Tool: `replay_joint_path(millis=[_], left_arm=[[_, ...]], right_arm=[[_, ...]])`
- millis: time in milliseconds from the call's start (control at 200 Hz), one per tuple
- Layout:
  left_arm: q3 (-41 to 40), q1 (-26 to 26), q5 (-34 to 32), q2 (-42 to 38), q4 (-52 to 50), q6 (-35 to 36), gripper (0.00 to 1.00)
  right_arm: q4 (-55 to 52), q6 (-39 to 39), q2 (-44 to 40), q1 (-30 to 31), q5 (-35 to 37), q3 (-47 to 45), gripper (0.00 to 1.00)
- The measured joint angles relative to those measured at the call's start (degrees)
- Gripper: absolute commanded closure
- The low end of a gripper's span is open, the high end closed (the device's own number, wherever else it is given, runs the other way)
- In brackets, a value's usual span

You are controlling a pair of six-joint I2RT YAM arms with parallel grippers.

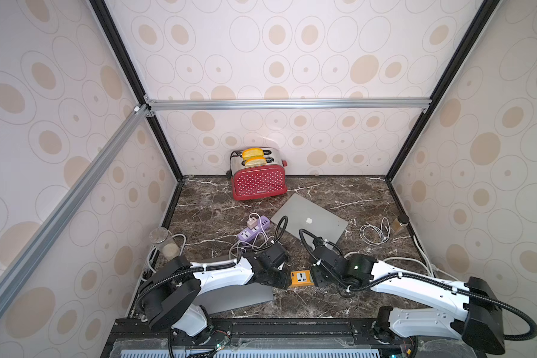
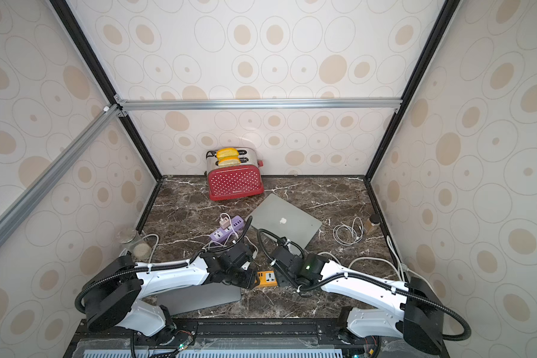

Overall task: Unplug the laptop charger
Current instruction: Remove the plug from the socket.

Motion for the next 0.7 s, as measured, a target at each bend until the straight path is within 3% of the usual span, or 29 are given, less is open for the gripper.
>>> replay_joint_path(millis=[195, 346, 701], left_arm=[[-0.79, 0.00, 0.04, -0.20, 1.42, 0.11, 0.49], [-1.42, 0.00, 0.09, -0.48, 2.40, 0.09, 0.49], [-1.64, 0.00, 0.13, -0.52, 2.82, 0.07, 0.49]], right_arm=[[-0.46, 2.47, 4.11, 2.27, 2.14, 0.81, 0.38], [-1.16, 3.63, 4.26, 2.45, 3.43, 1.03, 0.47], [-1.14, 4.87, 4.33, 2.56, 4.02, 1.27, 0.48]])
